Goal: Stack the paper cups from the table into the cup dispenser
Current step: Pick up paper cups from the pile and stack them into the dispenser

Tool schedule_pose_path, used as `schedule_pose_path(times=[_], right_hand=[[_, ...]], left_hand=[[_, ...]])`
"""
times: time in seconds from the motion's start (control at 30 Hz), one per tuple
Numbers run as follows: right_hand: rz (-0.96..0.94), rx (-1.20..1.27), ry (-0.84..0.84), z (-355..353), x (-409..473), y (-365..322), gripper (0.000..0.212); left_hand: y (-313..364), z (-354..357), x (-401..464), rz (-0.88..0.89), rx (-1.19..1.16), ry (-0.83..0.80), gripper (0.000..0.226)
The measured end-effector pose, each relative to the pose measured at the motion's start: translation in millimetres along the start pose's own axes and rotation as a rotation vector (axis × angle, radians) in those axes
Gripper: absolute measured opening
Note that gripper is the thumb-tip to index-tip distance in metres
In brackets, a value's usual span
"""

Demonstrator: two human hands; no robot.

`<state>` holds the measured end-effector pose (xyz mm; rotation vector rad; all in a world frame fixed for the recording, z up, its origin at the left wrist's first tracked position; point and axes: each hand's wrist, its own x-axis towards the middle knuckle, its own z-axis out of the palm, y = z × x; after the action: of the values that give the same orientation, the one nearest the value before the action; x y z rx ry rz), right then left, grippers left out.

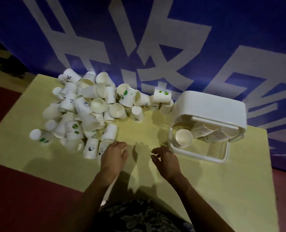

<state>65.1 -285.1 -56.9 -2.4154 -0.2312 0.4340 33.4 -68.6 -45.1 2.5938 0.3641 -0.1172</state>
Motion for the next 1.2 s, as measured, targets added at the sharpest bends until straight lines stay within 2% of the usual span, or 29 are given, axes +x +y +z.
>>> schedule_pose_path(times=[0.13,0.27,0.4,0.47,0.57,0.67,0.77,0.87,0.93,1.0,1.07,1.13,1.2], right_hand=[[0.107,0.075,-0.107,45,7,-47,0.014],[0.361,0.261,-0.17,93,11,-87,0.01],[0.805,0.884,-0.218,135,11,-124,0.012],[0.98,1.072,-0.254,153,14,-136,0.01],[1.053,1.15,-0.284,181,22,-142,0.014],[1.096,1.364,-0.181,195,33,-146,0.013],[1.12,1.341,-0.049,191,36,-149,0.013],[1.102,1.194,0.044,171,29,-155,0.014],[0.982,1.001,0.116,157,20,-154,0.007],[0.81,0.767,0.186,144,9,-148,0.009],[0.66,0.479,0.274,130,-1,-140,0.011],[0.56,0.288,0.378,115,-8,-132,0.01],[0.477,0.2,0.509,101,-14,-123,0.012]], left_hand=[[-61,-22,0,-0.176,-0.185,-0.008,0.009],[-113,-36,-4,-0.49,-0.454,-0.074,0.005],[-158,-39,-3,-0.899,-0.792,-0.178,0.03],[-166,-43,4,-1.091,-1.008,-0.192,0.031],[-170,-45,13,-1.238,-1.267,-0.225,0.023],[-175,-44,21,-1.319,-1.413,-0.239,0.022],[-180,-43,27,-1.399,-1.485,-0.227,0.019],[-173,-44,26,-1.365,-1.472,-0.236,0.013],[-163,-43,23,-1.244,-1.341,-0.237,0.01],[-148,-45,19,-0.954,-1.068,-0.201,0.015],[-130,-53,16,-0.57,-0.743,-0.187,0.018],[-111,-63,18,-0.255,-0.565,-0.154,0.012],[-92,-71,25,-0.024,-0.462,-0.115,0.004]])
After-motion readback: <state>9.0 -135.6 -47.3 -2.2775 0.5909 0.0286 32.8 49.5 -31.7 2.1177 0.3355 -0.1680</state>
